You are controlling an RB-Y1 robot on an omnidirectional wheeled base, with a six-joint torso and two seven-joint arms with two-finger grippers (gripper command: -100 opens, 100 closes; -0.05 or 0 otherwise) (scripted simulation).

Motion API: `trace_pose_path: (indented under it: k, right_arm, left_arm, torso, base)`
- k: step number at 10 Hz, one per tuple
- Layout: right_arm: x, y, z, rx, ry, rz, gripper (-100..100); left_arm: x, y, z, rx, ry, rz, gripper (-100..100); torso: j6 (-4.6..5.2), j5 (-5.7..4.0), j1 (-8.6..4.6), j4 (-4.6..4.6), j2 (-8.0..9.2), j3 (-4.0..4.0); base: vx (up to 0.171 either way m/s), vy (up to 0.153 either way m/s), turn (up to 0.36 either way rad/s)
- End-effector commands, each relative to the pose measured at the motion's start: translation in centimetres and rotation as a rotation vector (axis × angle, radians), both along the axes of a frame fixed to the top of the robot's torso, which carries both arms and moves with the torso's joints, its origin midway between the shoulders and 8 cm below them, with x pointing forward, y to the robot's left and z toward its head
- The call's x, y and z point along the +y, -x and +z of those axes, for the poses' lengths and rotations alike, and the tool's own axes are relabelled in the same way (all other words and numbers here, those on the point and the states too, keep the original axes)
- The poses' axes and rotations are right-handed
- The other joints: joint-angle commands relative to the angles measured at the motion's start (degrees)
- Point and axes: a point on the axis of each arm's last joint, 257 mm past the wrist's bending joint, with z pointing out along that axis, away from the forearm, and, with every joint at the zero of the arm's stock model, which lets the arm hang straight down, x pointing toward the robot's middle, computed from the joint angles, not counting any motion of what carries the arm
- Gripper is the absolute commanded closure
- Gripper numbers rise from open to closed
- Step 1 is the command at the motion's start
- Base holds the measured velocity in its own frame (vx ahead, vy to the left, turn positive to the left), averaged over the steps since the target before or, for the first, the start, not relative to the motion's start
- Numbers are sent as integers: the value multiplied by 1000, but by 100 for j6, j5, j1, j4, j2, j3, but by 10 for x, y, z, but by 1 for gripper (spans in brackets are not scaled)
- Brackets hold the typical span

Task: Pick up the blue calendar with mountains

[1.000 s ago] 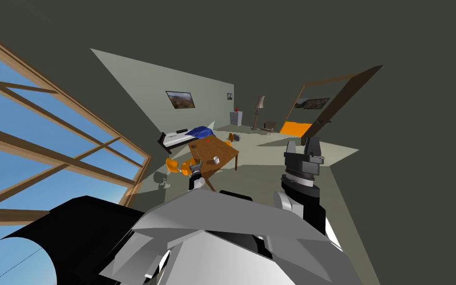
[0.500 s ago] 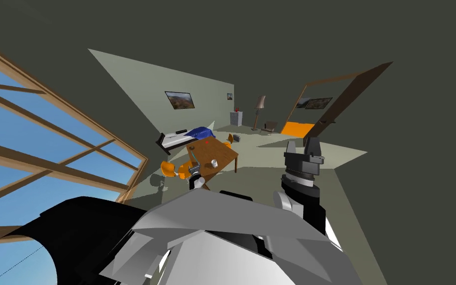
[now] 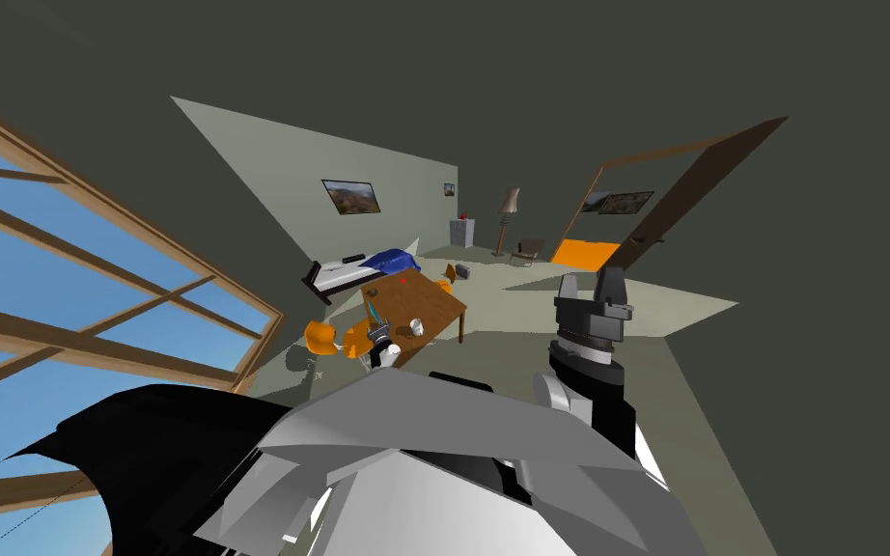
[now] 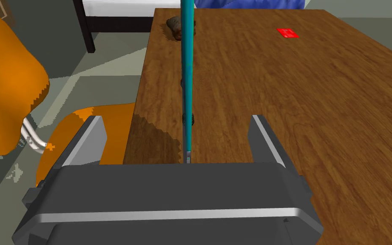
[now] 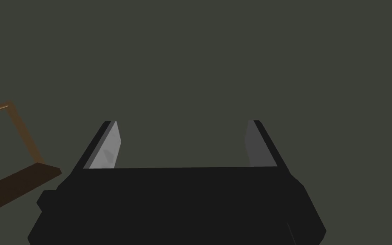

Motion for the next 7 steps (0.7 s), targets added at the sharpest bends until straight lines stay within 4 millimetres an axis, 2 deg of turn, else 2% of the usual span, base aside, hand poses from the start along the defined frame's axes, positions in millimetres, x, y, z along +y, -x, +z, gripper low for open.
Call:
trace_pose_path:
  k: [1,2,3,4,5,6,7]
  right_arm:
    - [0,0,0,0,0,0,0]
    - [0,0,0,0,0,0,0]
    - [0,0,0,0,0,0,0]
    - [0,0,0,0,0,0,0]
    - [0,0,0,0,0,0,0]
    - [0,0,0,0,0,0,0]
    - [0,0,0,0,0,0,0]
  left_arm:
    - [0,0,0,0,0,0,-100]
    - [0,0,0,-2,3,2,0]
    - [19,21,-6,3,5,24,-100]
    - [38,43,-10,16,0,46,-100]
    - [38,43,-10,3,10,48,-100]
    - [57,65,-13,6,11,71,-100]
    - [57,65,-13,4,13,71,-100]
  torso:
    - [0,0,0,0,0,0]
    - [-1,-1,-6,3,27,13]
    - [-1,-2,-11,10,53,29]
    - [1,-4,-21,11,56,31]
    - [2,-8,-42,10,50,28]
    - [-2,-10,-41,10,51,28]
    - [1,-8,-39,10,52,29]
  base:
    - [88,15,-1]
    - [16,3,0]
    - [38,-32,-158]
    - [69,-97,-275]
    - [61,-77,-58]
    - [58,-65,-131]
    - [40,-40,-69]
